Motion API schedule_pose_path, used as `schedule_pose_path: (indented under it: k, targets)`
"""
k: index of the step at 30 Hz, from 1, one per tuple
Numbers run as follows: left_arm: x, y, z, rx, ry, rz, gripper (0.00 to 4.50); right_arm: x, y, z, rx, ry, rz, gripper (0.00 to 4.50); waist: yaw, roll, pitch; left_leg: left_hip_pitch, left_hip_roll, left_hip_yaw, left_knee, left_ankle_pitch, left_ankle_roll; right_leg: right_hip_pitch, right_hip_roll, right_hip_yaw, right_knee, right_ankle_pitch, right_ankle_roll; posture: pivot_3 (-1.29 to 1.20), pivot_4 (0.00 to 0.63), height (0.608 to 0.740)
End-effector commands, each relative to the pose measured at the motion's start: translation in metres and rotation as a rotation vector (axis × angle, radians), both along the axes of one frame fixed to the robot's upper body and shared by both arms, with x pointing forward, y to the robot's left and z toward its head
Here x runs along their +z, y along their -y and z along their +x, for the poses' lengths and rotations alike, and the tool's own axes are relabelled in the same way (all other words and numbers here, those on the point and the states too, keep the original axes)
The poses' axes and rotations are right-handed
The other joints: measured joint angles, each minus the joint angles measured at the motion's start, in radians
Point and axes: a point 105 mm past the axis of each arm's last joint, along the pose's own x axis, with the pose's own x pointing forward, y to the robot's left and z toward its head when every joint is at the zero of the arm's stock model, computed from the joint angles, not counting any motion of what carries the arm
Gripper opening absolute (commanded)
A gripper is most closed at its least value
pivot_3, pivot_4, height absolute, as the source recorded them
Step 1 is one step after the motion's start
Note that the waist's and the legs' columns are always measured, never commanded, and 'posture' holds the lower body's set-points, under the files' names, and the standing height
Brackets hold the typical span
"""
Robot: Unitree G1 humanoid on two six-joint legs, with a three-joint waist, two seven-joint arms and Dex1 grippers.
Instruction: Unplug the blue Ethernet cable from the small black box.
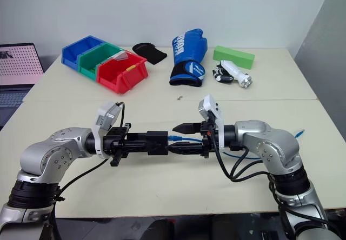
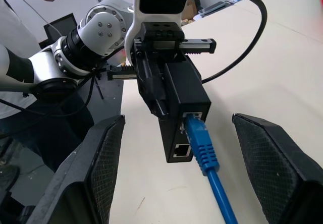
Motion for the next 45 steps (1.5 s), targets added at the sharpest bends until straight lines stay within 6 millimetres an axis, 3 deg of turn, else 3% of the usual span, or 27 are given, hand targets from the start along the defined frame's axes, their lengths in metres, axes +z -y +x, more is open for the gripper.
schedule_pose_path:
  k: [1,10,11,21,27,30,32,39,45]
  targets:
    - [0.0071,0.0004,-0.0025,-0.023,0.038,0.002,0.79,0.0055,-0.0006,0.0022,-0.008,0.007,0.016,3.60,0.000,0.000,0.000,0.000,0.000,0.000,0.000,0.000,0.000,0.000,0.000,0.000,0.000,0.000,0.000,0.00,0.150,0.740]
    - [0.0059,-0.0004,-0.0025,-0.018,0.041,0.009,0.79,0.0021,-0.0020,0.0028,-0.001,-0.004,0.007,3.60,0.000,0.000,0.000,0.000,0.000,0.000,0.000,0.000,0.000,0.000,0.000,0.000,0.000,0.000,0.000,0.00,0.150,0.740]
    - [0.0058,-0.0006,-0.0029,-0.019,0.041,0.009,0.79,0.0017,-0.0020,0.0029,-0.002,0.000,0.005,3.23,0.000,0.000,0.000,0.000,0.000,0.000,0.000,0.000,0.000,0.000,0.000,0.000,0.000,0.000,0.000,0.00,0.150,0.740]
    - [0.0041,-0.0023,-0.0042,-0.018,0.038,0.018,0.79,0.0006,-0.0019,0.0002,0.011,0.009,-0.008,1.07,0.000,0.000,0.000,0.000,0.000,0.000,0.000,0.000,0.000,0.000,0.000,0.000,0.000,0.000,0.000,0.00,0.150,0.740]
    - [0.0039,-0.0007,-0.0042,-0.018,0.038,0.014,0.79,-0.0001,-0.0034,-0.0017,0.022,0.023,-0.020,0.04,0.000,0.000,0.000,0.000,0.000,0.000,0.000,0.000,0.000,0.000,0.000,0.000,0.000,0.000,0.000,0.00,0.150,0.740]
    - [0.0026,-0.0012,-0.0058,-0.021,0.037,0.017,0.79,-0.0002,-0.0019,-0.0015,0.025,0.014,-0.017,0.03,0.000,0.000,0.000,0.000,0.000,0.000,0.000,0.000,0.000,0.000,0.000,0.000,0.000,0.000,0.000,0.00,0.150,0.740]
    - [0.0023,-0.0016,-0.0054,-0.019,0.037,0.017,0.79,0.0008,-0.0007,-0.0003,0.023,-0.008,-0.002,0.73,0.000,0.000,0.000,0.000,0.000,0.000,0.000,0.000,0.000,0.000,0.000,0.000,0.000,0.000,0.000,0.00,0.150,0.740]
    - [0.0017,-0.0002,-0.0047,-0.021,0.040,0.017,0.79,0.0054,0.0056,-0.0016,0.029,-0.083,0.044,2.25,0.000,0.000,0.001,0.000,0.000,0.000,0.000,0.000,0.000,0.000,0.000,0.000,0.000,0.000,0.000,0.00,0.150,0.740]
    - [0.0033,0.0014,-0.0028,-0.018,0.044,0.003,0.79,0.0004,0.0017,-0.0010,-0.009,-0.076,0.040,2.26,0.000,0.000,0.001,0.000,0.000,0.000,0.000,0.000,0.000,0.000,0.000,0.000,0.000,0.000,0.000,0.00,0.150,0.740]
